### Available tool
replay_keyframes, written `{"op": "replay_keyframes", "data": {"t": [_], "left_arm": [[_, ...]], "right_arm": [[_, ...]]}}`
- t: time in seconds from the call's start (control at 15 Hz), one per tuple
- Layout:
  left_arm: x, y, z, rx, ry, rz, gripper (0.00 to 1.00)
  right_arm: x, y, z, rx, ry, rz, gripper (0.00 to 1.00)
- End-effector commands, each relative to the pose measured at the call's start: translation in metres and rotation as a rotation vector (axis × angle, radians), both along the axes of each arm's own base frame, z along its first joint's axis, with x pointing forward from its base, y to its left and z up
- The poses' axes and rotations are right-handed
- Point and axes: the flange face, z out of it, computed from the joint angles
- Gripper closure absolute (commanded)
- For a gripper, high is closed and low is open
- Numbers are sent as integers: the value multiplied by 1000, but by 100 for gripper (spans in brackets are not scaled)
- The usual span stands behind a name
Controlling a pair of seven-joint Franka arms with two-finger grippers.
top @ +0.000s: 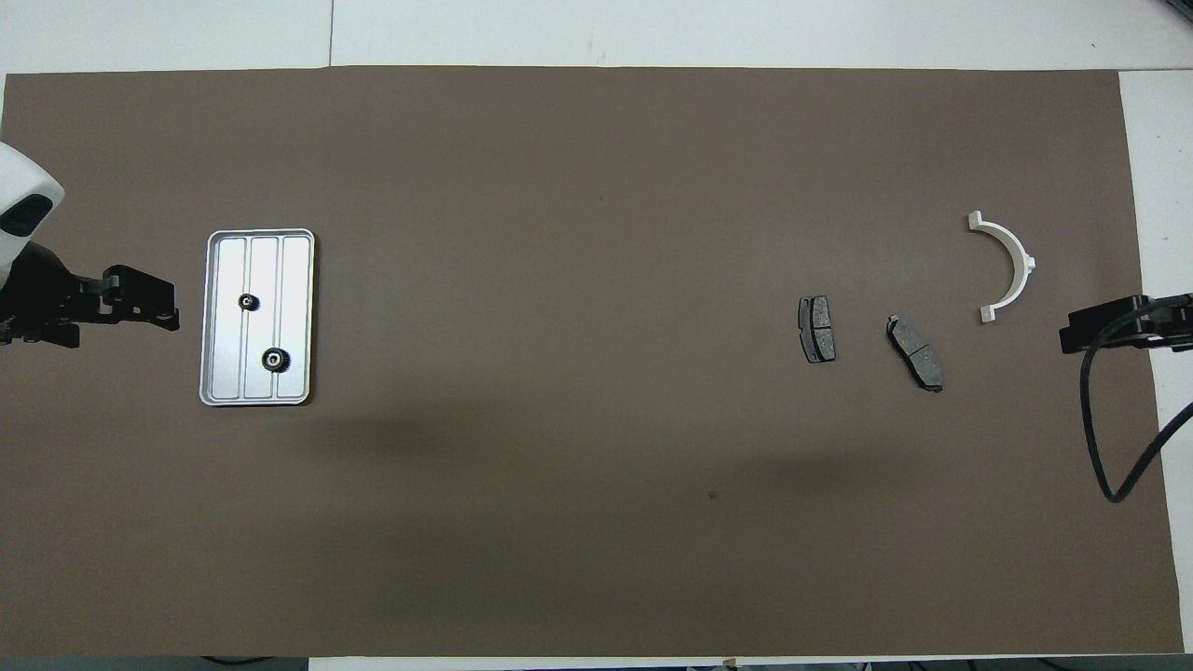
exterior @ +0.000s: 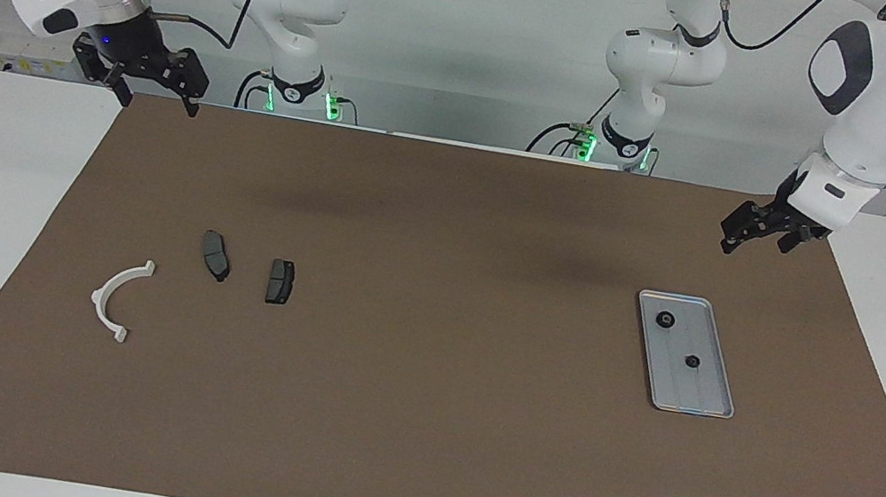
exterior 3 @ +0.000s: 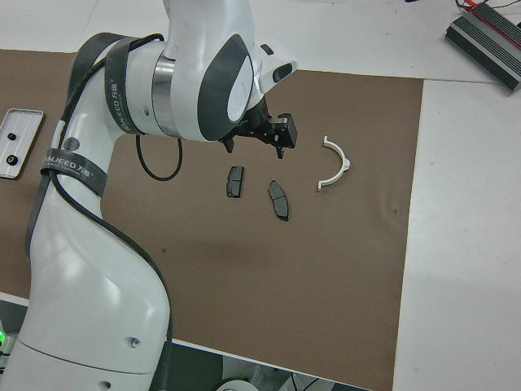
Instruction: Place bearing gear from tray to pile
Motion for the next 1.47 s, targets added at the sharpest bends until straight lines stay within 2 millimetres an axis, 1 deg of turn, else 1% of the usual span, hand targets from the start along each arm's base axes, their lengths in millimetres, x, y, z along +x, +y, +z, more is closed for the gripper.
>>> {"op": "replay_keyframes", "data": {"t": [0.0,0.07,0.27,0.33,0.4,0.53,0.6,0.67,0.73,0.87,1.07,1.2,1.4], "left_arm": [[-2,5,-28,-8,-36,5,0],[0,4,-42,-8,-40,8,0],[-2,6,-86,-10,-52,14,0],[0,6,-107,-11,-57,15,0],[1,6,-123,-11,-60,17,0],[-1,8,-146,-12,-62,20,0],[-3,10,-161,-12,-54,25,0],[-3,11,-181,-12,-41,28,6],[-3,10,-195,-13,-28,36,7],[-5,6,-216,-12,1,62,14],[-8,4,-237,-10,26,60,26],[-8,0,-246,-10,38,54,26],[-6,0,-253,-11,35,51,26]], "right_arm": [[-5,-4,1,17,-23,20,0],[-5,-4,1,17,-23,19,0],[-5,-3,1,17,-23,19,0],[-5,-3,1,17,-23,19,0],[-5,-3,1,17,-23,19,0],[-5,-3,1,17,-23,19,0],[-5,-3,1,17,-23,19,0],[-5,-3,1,17,-23,20,0],[-5,-3,1,17,-23,20,0],[-5,-4,1,17,-23,19,0],[-5,-4,1,17,-23,17,0],[-5,-3,0,17,-21,16,0],[-5,-4,0,17,-20,17,0]]}}
